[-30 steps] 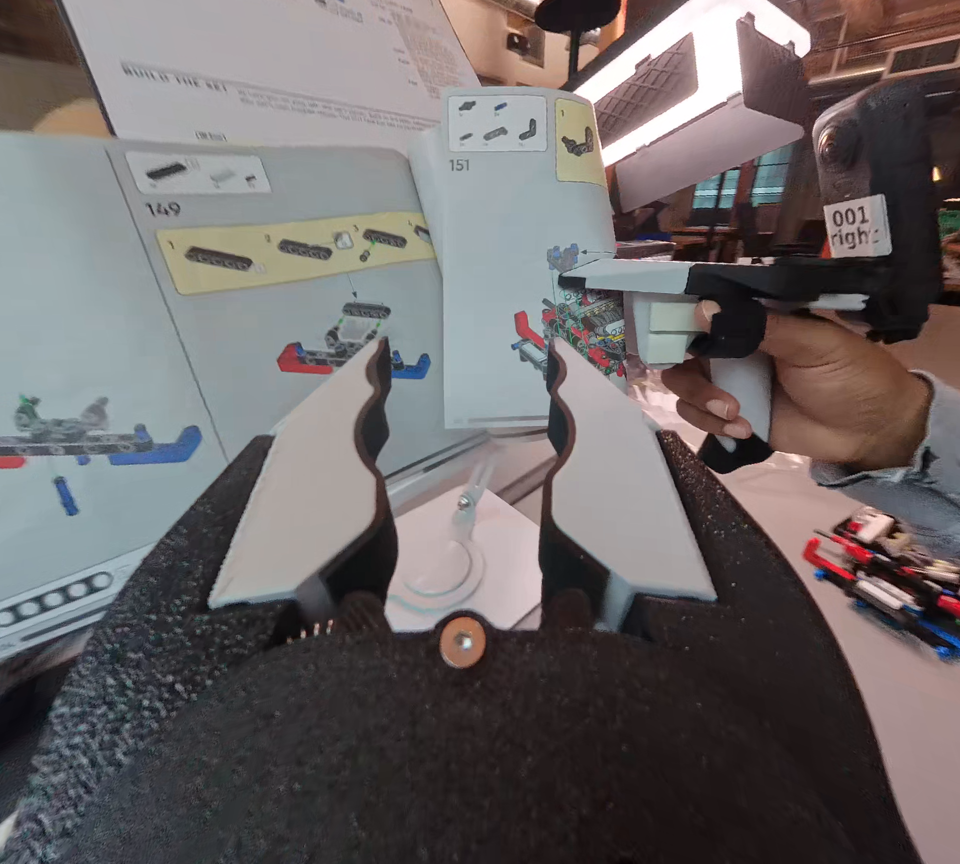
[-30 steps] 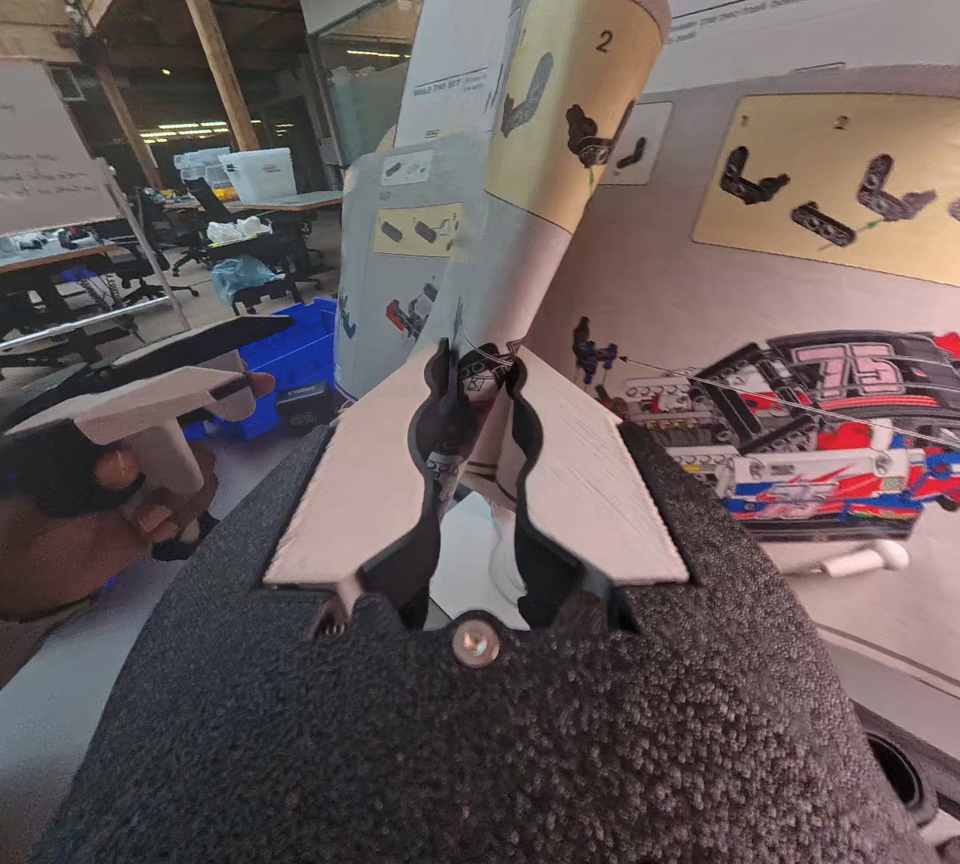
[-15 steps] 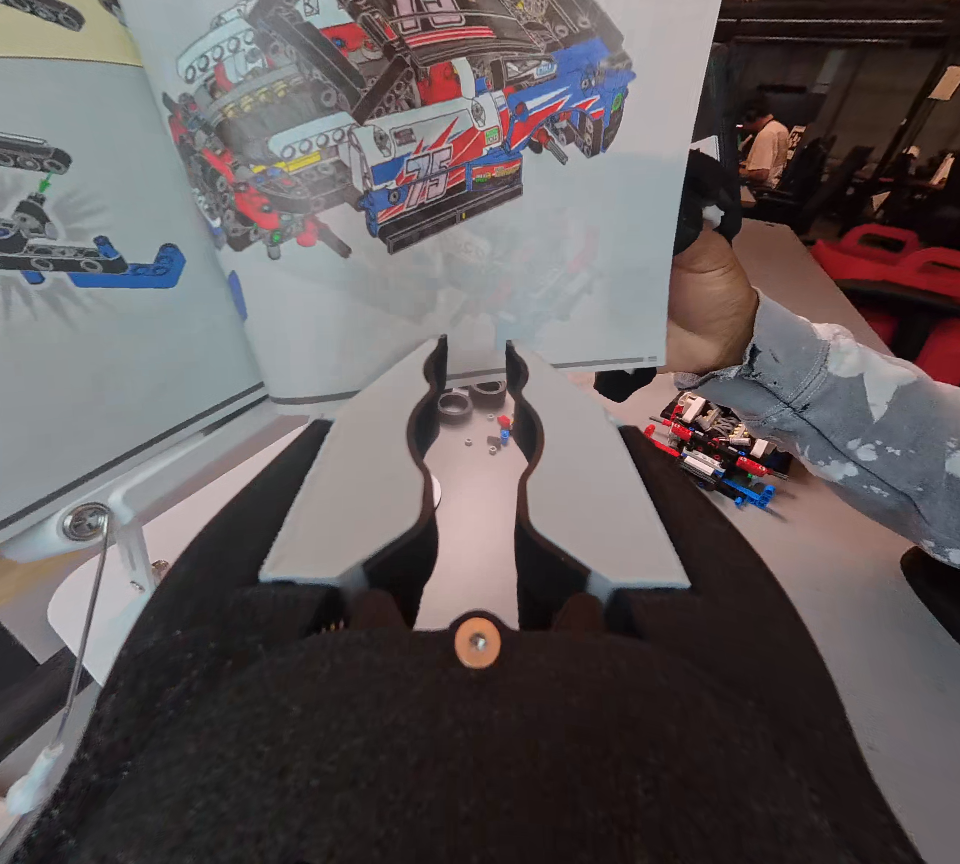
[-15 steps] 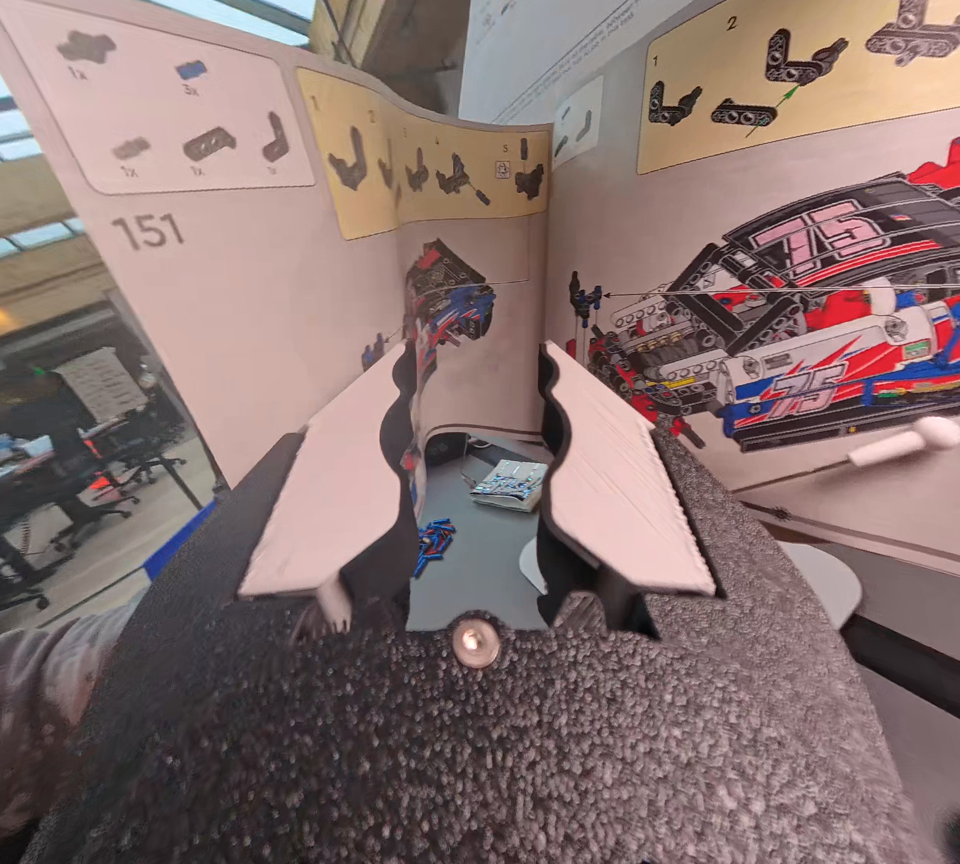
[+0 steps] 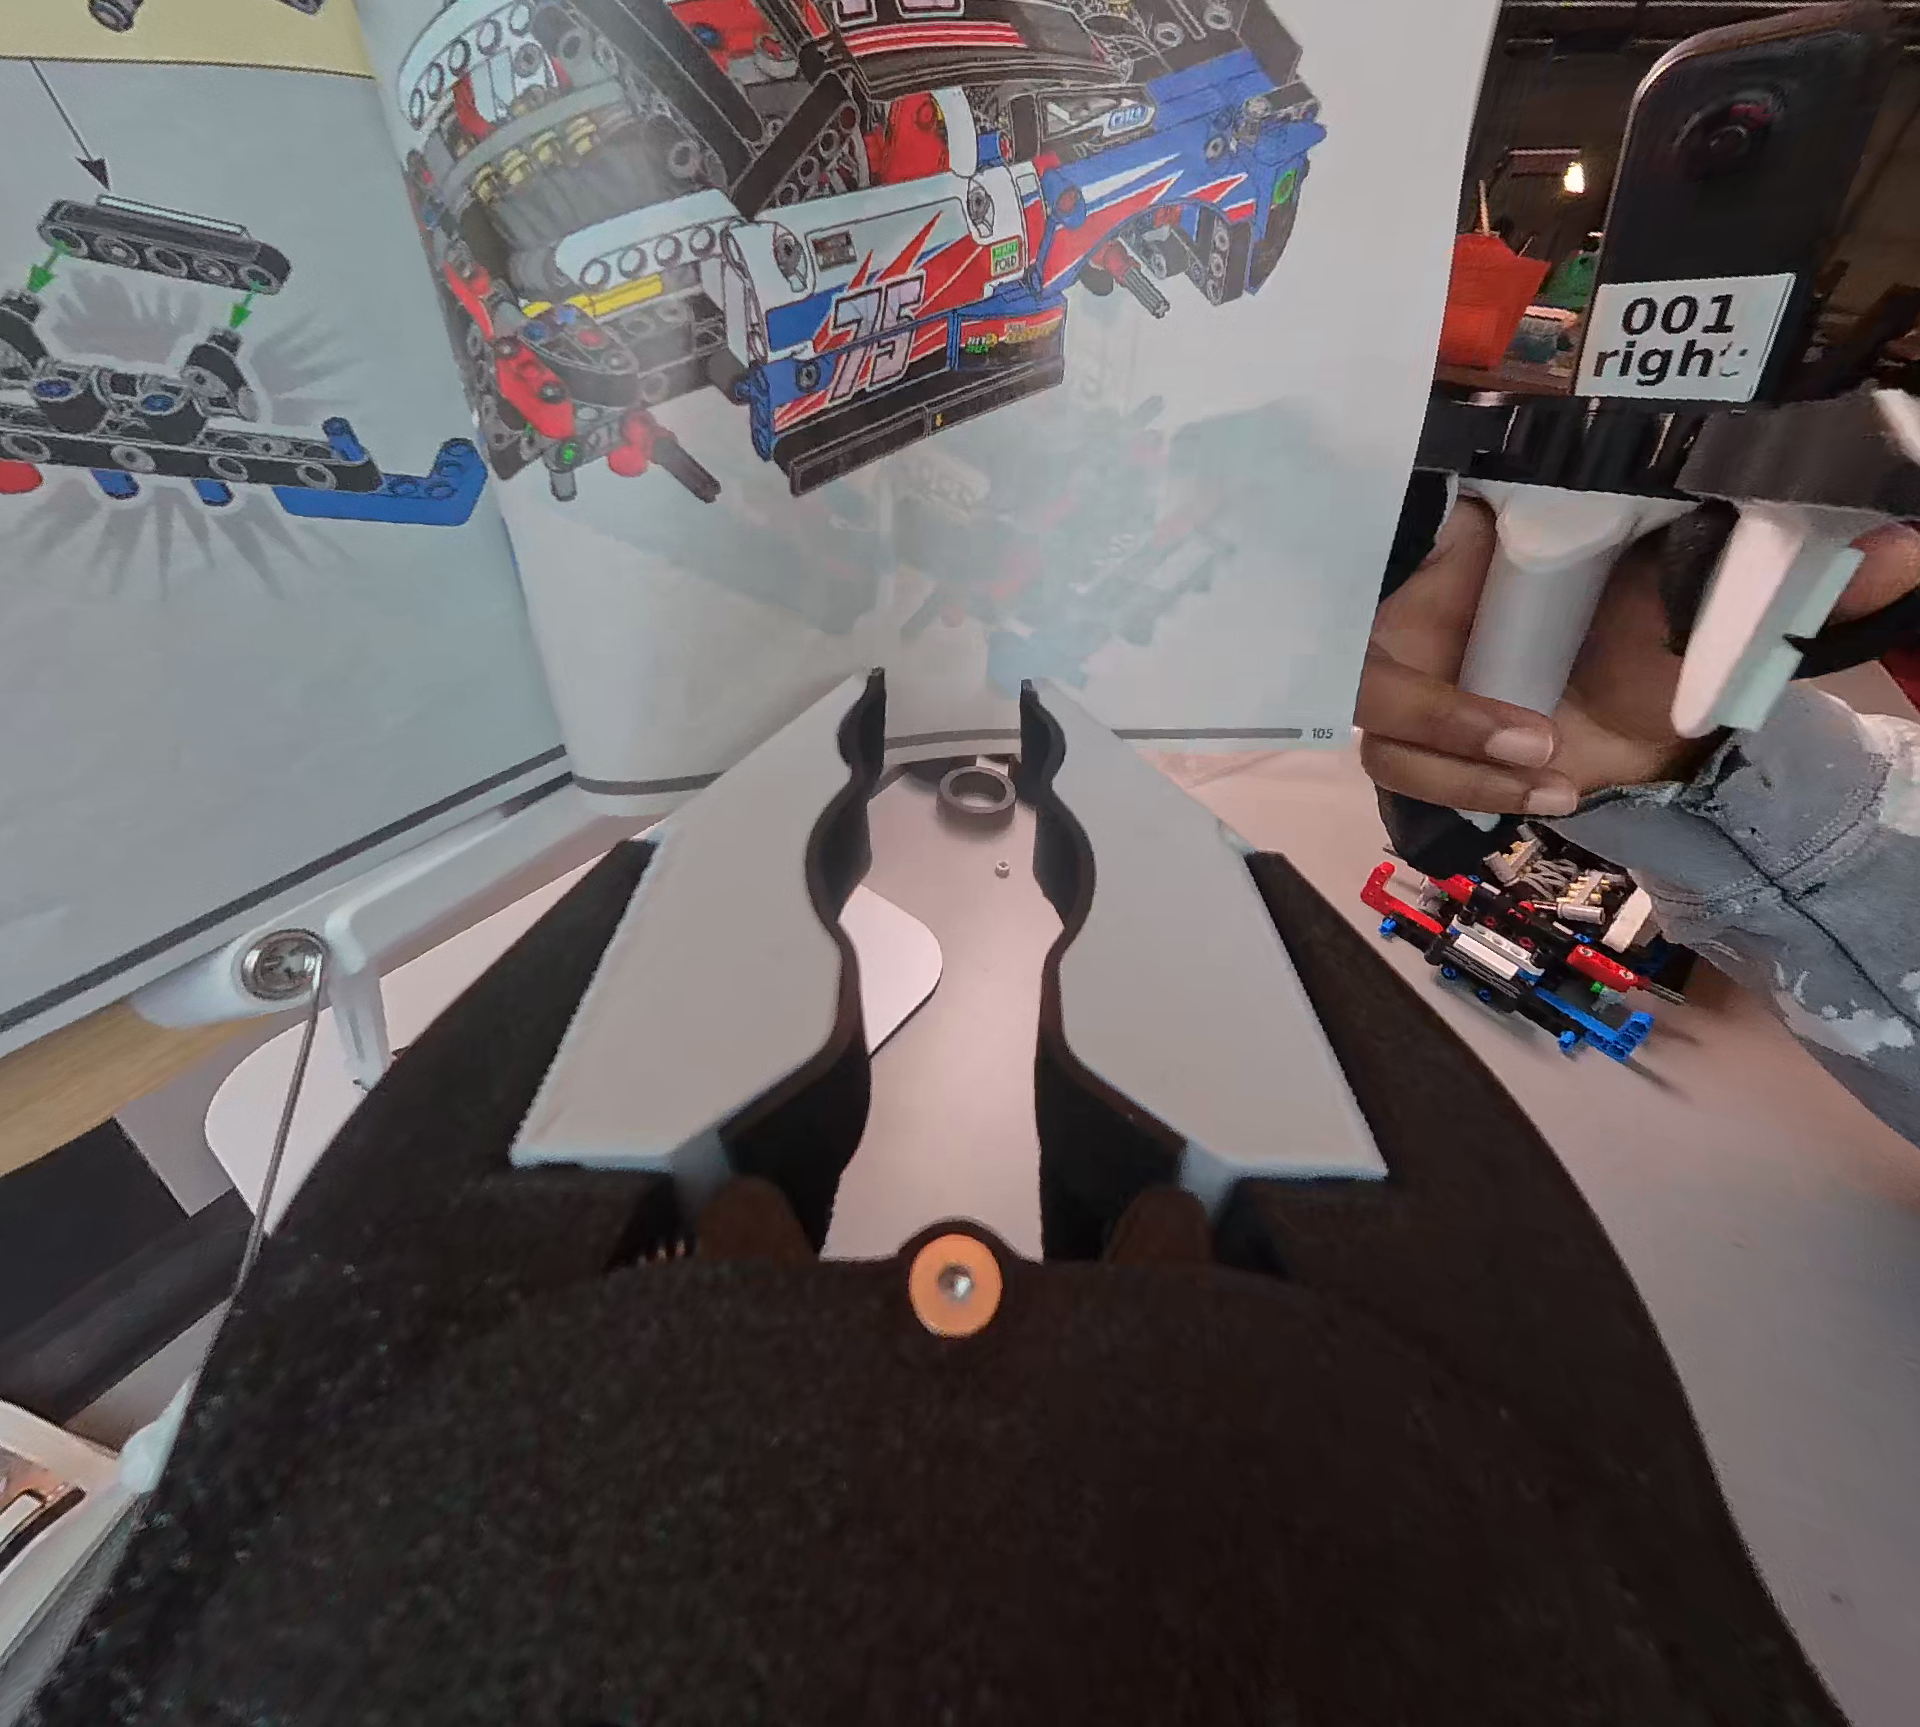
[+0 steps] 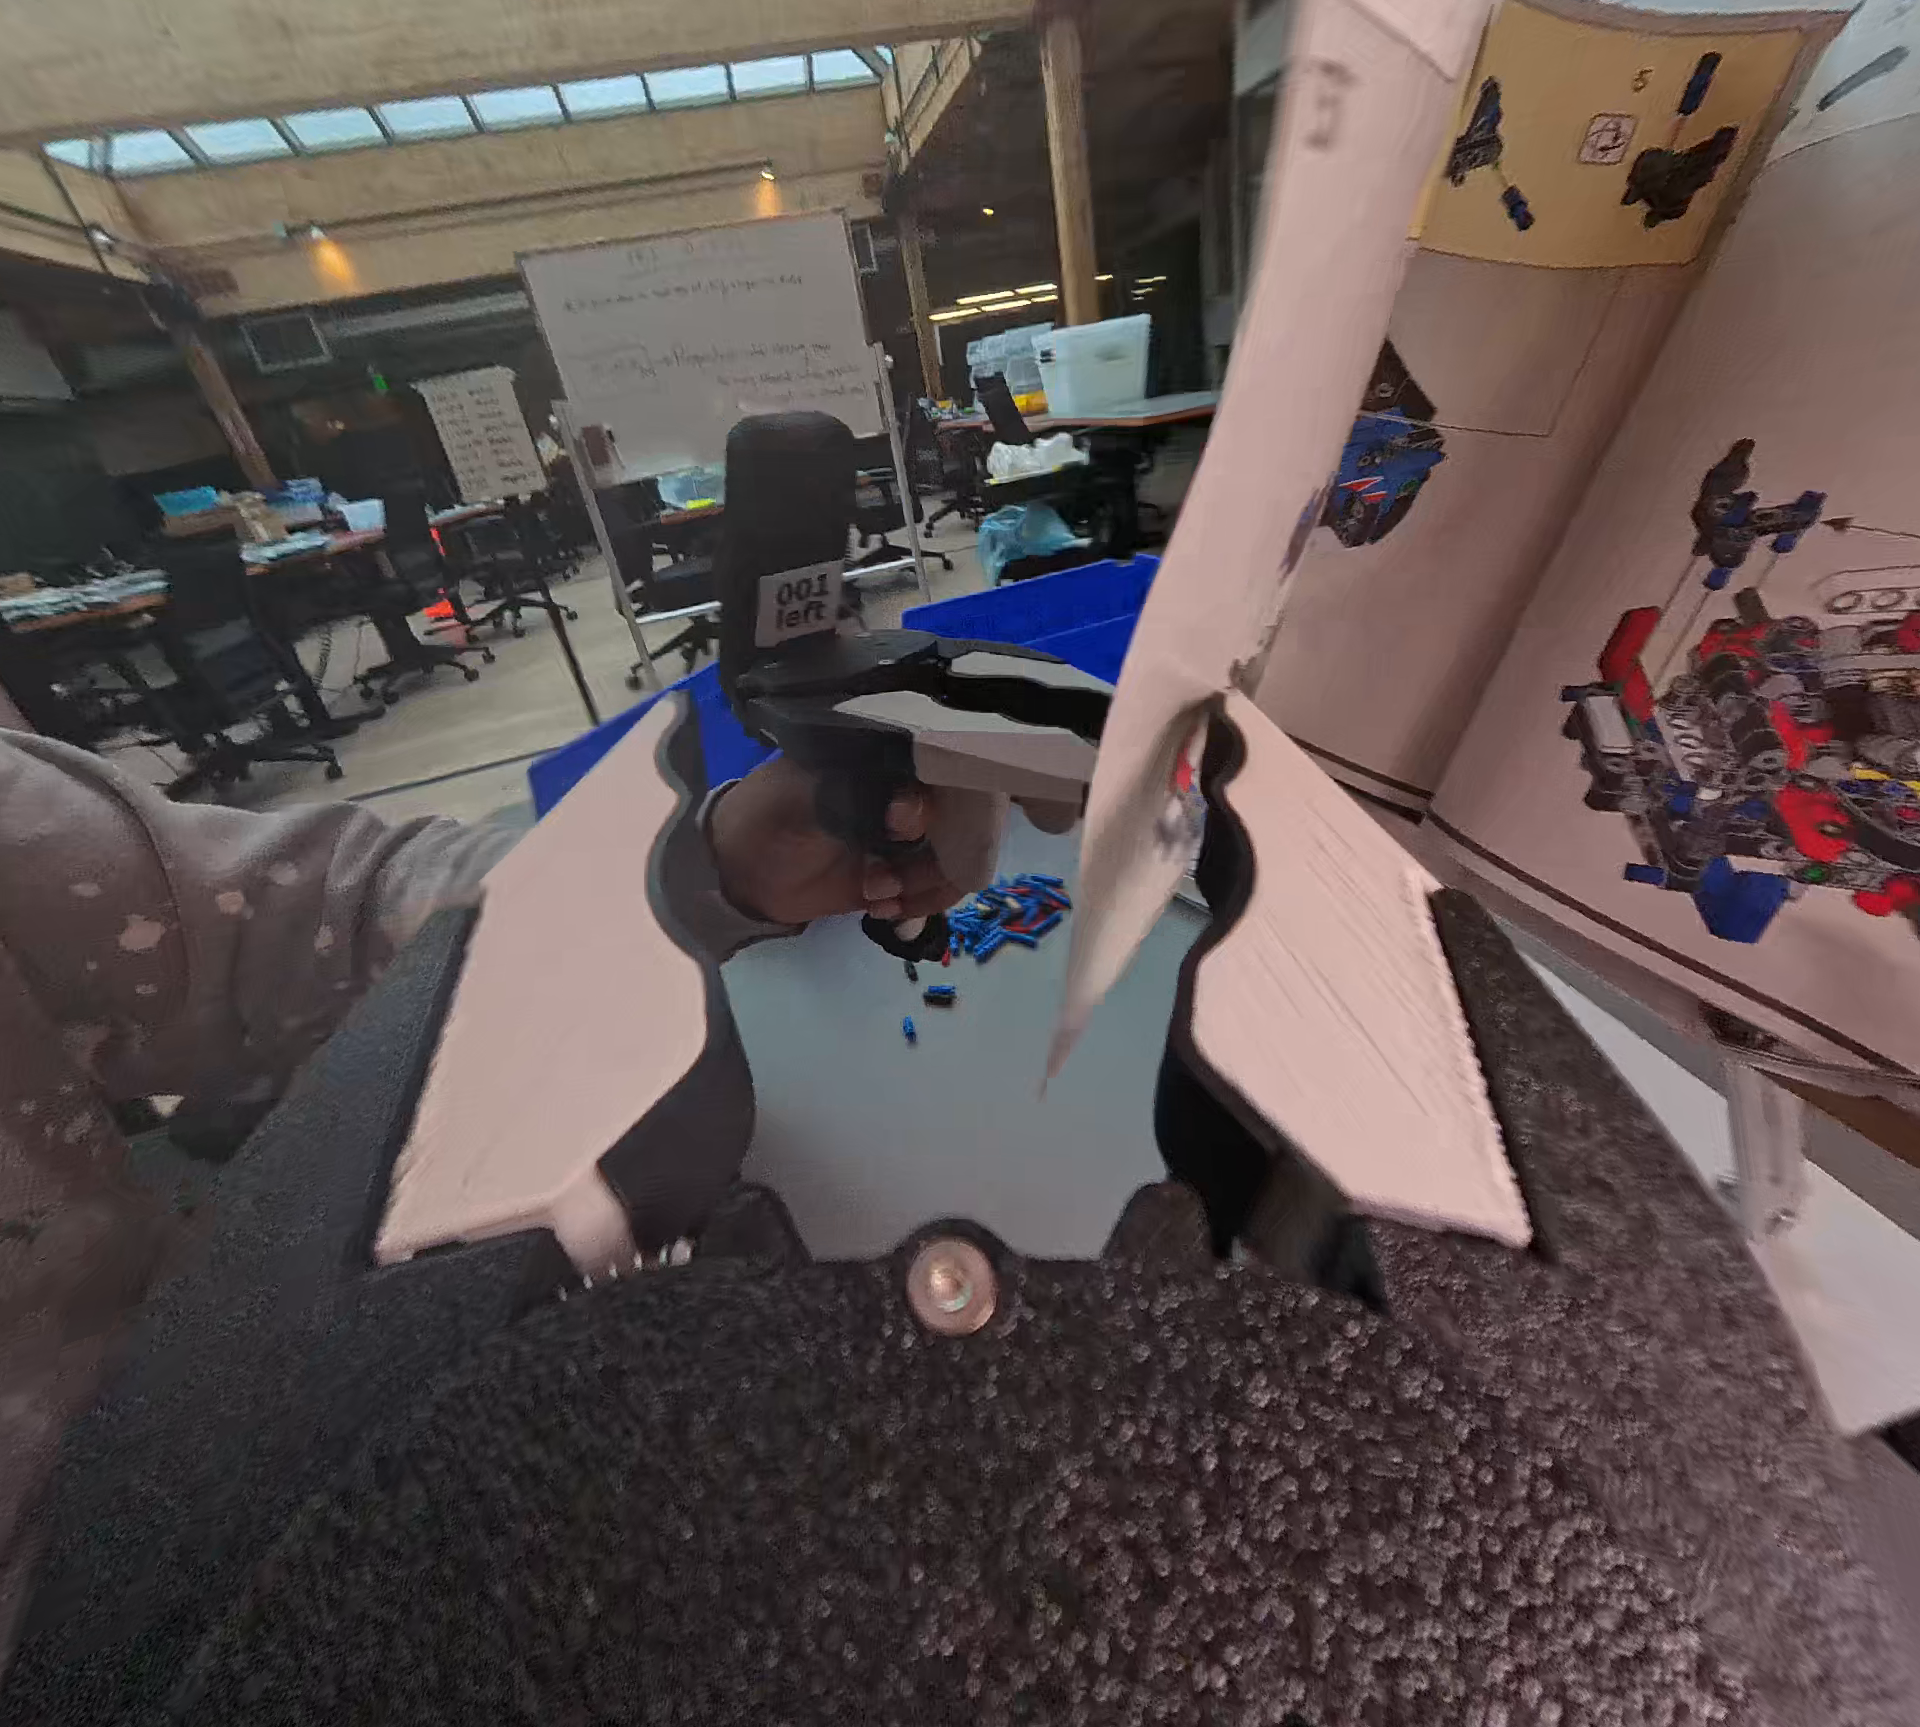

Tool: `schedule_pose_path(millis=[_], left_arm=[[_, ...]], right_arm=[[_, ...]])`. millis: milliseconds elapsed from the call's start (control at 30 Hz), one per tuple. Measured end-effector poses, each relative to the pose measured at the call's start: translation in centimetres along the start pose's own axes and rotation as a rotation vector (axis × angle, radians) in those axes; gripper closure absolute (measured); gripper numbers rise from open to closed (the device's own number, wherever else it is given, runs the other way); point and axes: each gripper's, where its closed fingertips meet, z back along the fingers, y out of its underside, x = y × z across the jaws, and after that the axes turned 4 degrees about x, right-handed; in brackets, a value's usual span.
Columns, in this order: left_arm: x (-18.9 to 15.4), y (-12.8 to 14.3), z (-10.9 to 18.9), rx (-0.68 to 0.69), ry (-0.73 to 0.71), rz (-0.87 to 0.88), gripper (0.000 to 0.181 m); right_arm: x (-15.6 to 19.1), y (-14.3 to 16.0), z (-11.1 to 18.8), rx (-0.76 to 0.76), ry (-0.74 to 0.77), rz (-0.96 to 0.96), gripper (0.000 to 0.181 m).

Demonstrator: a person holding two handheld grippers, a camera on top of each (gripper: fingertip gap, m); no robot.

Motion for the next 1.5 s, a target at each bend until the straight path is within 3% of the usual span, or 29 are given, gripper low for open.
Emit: schedule_pose_path(millis=[33, 67, 100, 200, 367, 633, 1000, 1167, 1367, 1500], left_arm=[[-0.1, 0.0, 0.0, 0.000, 0.003, 0.003, 0.156], [-0.2, 0.0, 0.0, 0.002, 0.005, 0.002, 0.156], [-0.3, 0.0, 0.1, 0.001, 0.004, -0.003, 0.155], [-0.6, -0.1, 0.8, -0.001, -0.003, -0.028, 0.154], [-1.2, -0.1, 1.7, 0.003, -0.015, -0.074, 0.151], [-1.5, -0.1, 0.6, 0.053, -0.100, -0.240, 0.139], [-1.4, -0.2, -3.2, 0.136, -0.122, -0.265, 0.138], [-0.9, -1.1, -5.1, 0.145, -0.166, -0.312, 0.137], [0.8, -1.6, -7.2, 0.213, -0.255, -0.418, 0.130], [1.2, -1.3, -8.0, 0.214, -0.270, -0.432, 0.133]], right_arm=[[-0.9, -0.1, 0.1, 0.002, 0.073, 0.031, 0.116], [-2.0, -0.5, 0.5, -0.007, 0.153, 0.058, 0.163], [-2.8, -1.3, 1.3, -0.051, 0.215, 0.073, 0.181], [-5.4, -2.7, 4.0, -0.129, 0.339, 0.002, 0.181], [-10.0, -2.6, 8.6, -0.116, 0.627, -0.007, 0.181], [-13.8, -5.0, 15.0, -0.187, 0.935, -0.058, 0.181], [-15.8, -6.3, 13.7, -0.076, 0.976, 0.080, 0.181], [-17.2, -5.5, 12.9, -0.002, 1.001, 0.062, 0.181], [-17.2, -4.7, 10.5, -0.022, 0.871, -0.006, 0.181], [-18.3, -3.3, 12.2, -0.019, 0.986, -0.035, 0.162]])
